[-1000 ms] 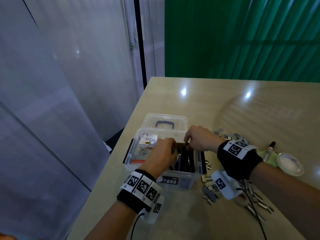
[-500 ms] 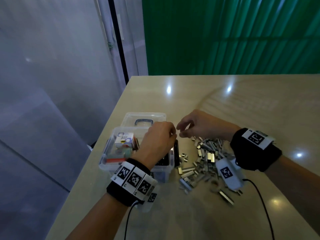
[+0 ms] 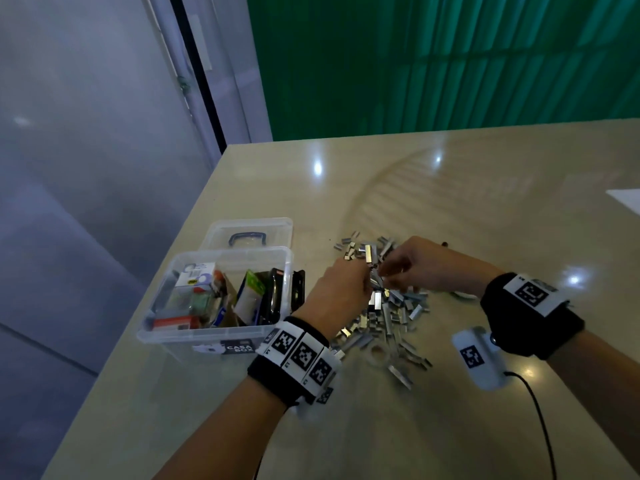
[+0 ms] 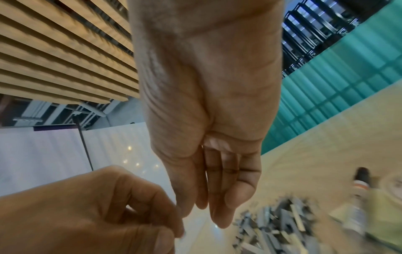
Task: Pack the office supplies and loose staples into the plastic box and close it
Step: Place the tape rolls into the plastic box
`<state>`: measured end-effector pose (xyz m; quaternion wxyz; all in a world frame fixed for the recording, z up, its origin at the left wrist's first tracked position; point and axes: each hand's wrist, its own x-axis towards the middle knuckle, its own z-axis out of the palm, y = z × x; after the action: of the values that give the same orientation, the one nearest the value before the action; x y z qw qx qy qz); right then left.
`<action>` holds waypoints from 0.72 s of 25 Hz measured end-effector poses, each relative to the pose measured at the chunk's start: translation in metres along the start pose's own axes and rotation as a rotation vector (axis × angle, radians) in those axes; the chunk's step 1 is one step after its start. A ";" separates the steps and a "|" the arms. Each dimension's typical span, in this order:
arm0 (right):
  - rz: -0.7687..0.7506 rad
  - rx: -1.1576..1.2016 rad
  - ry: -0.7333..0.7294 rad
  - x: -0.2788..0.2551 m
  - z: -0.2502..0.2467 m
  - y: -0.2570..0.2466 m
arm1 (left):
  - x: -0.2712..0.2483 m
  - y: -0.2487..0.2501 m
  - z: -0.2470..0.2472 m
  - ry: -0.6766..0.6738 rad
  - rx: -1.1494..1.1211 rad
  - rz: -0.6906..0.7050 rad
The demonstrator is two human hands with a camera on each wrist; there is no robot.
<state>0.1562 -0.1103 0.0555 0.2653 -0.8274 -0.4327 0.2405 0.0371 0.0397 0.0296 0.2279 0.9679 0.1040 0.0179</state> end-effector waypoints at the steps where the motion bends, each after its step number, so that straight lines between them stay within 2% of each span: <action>1: 0.018 0.008 0.004 -0.005 0.004 0.009 | -0.004 -0.003 0.008 -0.034 -0.009 -0.030; 4: 0.110 0.144 0.059 -0.025 0.015 0.045 | -0.020 -0.016 0.036 -0.140 0.060 -0.090; 6: 0.175 0.153 0.213 -0.034 0.018 0.074 | -0.029 -0.027 0.055 -0.161 0.158 -0.094; 9: 0.296 -0.038 0.472 -0.037 0.021 0.122 | -0.037 -0.038 0.082 -0.193 0.132 -0.151; 12: 0.363 -0.208 0.436 -0.038 0.029 0.155 | -0.032 -0.040 0.102 -0.254 0.114 -0.226; 15: 0.435 -0.292 0.349 -0.040 0.039 0.175 | -0.022 -0.026 0.106 -0.188 0.081 -0.234; 18: 0.417 -0.342 0.402 -0.042 0.048 0.184 | -0.013 -0.014 0.112 -0.139 0.077 -0.188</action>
<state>0.2125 -0.2242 -0.0919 0.1478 -0.9615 -0.2271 0.0454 0.0310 0.0006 -0.0772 0.1978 0.9609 0.1791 -0.0746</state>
